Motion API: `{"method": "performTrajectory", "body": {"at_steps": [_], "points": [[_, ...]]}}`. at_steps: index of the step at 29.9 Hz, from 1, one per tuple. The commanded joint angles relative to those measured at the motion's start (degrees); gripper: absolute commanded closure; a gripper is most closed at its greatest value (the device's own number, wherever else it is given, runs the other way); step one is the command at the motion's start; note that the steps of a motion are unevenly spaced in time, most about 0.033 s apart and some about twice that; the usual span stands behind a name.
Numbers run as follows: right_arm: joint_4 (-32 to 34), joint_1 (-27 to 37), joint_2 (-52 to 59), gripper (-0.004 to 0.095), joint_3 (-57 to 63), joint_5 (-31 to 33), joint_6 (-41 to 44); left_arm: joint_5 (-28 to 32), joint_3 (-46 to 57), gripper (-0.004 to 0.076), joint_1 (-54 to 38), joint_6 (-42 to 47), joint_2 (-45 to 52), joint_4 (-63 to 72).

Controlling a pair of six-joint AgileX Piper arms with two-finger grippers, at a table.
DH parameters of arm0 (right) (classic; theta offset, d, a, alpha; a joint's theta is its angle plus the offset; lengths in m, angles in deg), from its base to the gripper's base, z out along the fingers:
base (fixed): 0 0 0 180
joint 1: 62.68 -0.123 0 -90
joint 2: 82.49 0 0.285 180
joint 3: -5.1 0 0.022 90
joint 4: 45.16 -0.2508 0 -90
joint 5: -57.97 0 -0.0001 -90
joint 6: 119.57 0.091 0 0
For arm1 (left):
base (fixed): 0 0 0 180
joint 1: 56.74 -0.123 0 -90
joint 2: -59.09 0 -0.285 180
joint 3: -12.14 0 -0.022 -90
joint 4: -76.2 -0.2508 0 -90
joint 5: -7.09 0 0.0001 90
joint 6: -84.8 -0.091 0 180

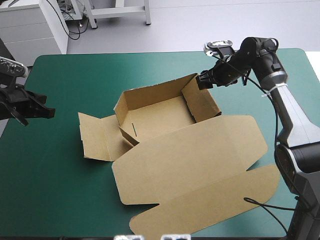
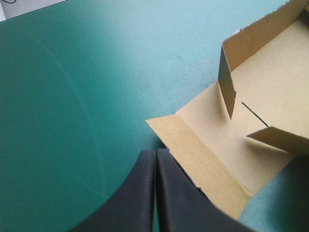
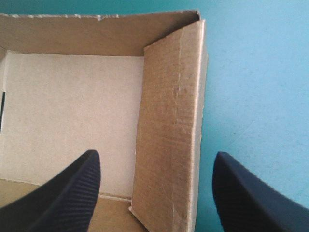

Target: Fold the box

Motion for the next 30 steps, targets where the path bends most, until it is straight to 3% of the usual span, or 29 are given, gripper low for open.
{"method": "performTrajectory", "body": {"at_steps": [1,18,24,27,30], "points": [[-0.19,-0.06,4.65,0.0361,-2.21,0.3,-0.54,2.42,-1.39,0.0731,0.0,0.58,1.18,1.7],[10.6,-4.7,-4.69,0.038,-0.85,0.38,-0.96,0.86,-1.39,0.0731,0.0,0.58,1.18,3.62],[9.29,-4.99,-8.92,0.0384,0.25,0.38,0.67,0.86,-1.39,0.0731,0.11,0.58,1.18,3.66],[8.75,-5.03,-9.48,0.0459,0.25,0.38,0.67,0.86,-1.39,0.0731,0.11,0.58,1.18,3.66],[8.88,-5.03,-9.36,0.0657,0.25,0.38,0.67,0.86,-1.39,0.0731,0.11,0.58,1.18,3.76]]}}
